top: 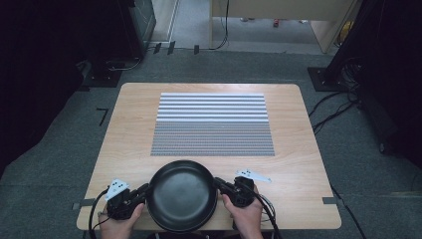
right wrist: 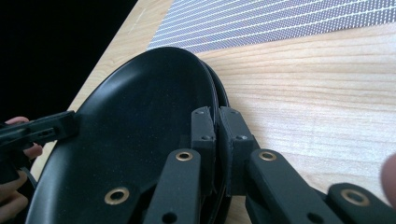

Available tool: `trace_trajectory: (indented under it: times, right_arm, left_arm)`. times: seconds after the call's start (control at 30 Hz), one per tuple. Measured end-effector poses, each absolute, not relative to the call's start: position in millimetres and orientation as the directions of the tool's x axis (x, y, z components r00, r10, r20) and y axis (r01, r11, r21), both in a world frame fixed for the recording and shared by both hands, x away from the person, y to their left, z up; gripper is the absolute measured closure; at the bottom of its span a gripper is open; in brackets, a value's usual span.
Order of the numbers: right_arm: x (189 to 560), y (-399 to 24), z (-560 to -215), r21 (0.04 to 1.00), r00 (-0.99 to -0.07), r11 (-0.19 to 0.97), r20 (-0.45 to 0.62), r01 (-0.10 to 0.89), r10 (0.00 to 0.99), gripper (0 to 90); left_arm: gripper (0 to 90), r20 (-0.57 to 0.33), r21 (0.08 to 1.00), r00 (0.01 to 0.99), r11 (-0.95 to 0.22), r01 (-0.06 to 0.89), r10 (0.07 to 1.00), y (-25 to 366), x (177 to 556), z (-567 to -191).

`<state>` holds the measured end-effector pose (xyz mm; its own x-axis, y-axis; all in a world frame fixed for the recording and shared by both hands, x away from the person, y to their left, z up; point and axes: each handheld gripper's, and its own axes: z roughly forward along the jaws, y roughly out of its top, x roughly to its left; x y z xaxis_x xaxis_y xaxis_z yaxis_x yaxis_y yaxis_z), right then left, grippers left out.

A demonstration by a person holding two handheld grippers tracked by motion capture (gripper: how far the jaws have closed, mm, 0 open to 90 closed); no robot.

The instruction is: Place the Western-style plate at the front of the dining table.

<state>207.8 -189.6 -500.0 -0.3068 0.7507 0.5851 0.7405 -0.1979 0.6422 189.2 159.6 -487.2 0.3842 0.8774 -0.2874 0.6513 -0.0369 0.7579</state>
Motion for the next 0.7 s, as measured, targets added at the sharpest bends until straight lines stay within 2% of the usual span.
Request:
trace_trajectory:
  times: [0.23, 0.53, 0.63, 0.7]
  right_arm:
    - [209.1, -191.6, -501.2, 0.632, -0.307, -0.207, 0.604, 0.747, 0.736, 86.1]
    - [209.1, -192.6, -501.0, 0.641, -0.317, -0.197, 0.594, 0.742, 0.739, 86.1]
    - [209.0, -193.7, -500.7, 0.645, -0.325, -0.190, 0.591, 0.740, 0.738, 86.0]
    - [207.7, -193.0, -499.7, 0.665, -0.344, -0.168, 0.566, 0.727, 0.749, 85.5]
  left_arm:
    - [78.3, -0.292, 0.757, 0.386, -0.036, 0.652, 0.875, 160.3, 189.9, -487.2]
    - [79.9, -0.346, 0.751, 0.392, 0.002, 0.660, 0.852, 164.8, 193.6, -489.2]
    - [79.4, -0.434, 0.742, 0.395, 0.073, 0.666, 0.810, 175.3, 193.3, -490.7]
    - [78.0, -0.441, 0.746, 0.392, 0.087, 0.660, 0.807, 178.7, 192.5, -488.9]
